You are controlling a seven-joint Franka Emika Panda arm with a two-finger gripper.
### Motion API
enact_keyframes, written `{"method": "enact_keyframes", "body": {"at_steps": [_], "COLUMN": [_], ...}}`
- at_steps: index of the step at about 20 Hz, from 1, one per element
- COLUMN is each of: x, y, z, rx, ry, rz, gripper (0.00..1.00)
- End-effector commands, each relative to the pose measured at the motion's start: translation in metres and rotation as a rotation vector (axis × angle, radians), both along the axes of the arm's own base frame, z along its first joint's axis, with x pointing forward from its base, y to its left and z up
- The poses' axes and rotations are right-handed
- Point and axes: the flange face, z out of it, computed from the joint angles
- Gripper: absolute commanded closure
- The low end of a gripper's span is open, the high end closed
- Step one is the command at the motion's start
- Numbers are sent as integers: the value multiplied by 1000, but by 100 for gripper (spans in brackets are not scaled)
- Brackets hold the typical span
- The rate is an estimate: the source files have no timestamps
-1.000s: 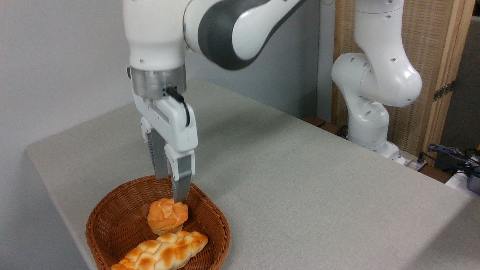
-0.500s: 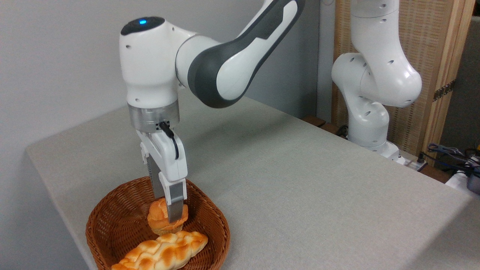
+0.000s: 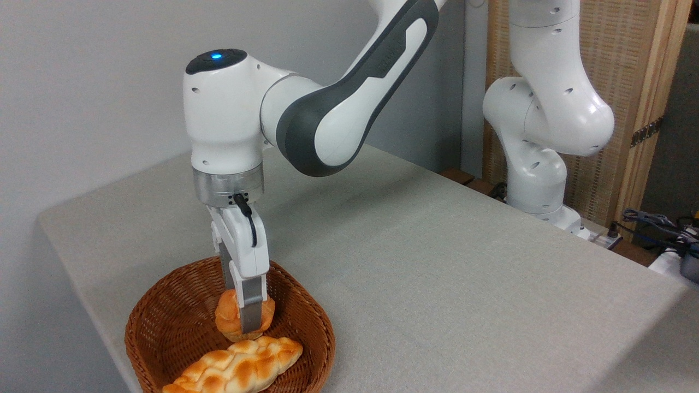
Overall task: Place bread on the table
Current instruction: 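Close the gripper on the round bun, then lift the bun out of the basket and carry it onto the table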
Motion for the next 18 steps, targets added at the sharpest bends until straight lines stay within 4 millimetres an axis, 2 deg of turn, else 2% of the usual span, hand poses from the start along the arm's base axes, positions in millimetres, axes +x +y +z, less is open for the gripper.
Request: {"method": "enact_keyframes", "body": {"at_steps": [1,6,8,10,14,16,18], "x": [-2,-2,-6,-13,-40,-59,-77], "y": [0,1,5,17,51,54,50], "z": [1,14,36,61,109,125,126], "rx": [8,-11,-67,-120,-175,-174,-153], "ry": [-17,-37,-60,-71,-53,-1,92], "rz": [-14,6,48,96,156,146,127], "gripper": [72,72,72,72,71,71,71]}}
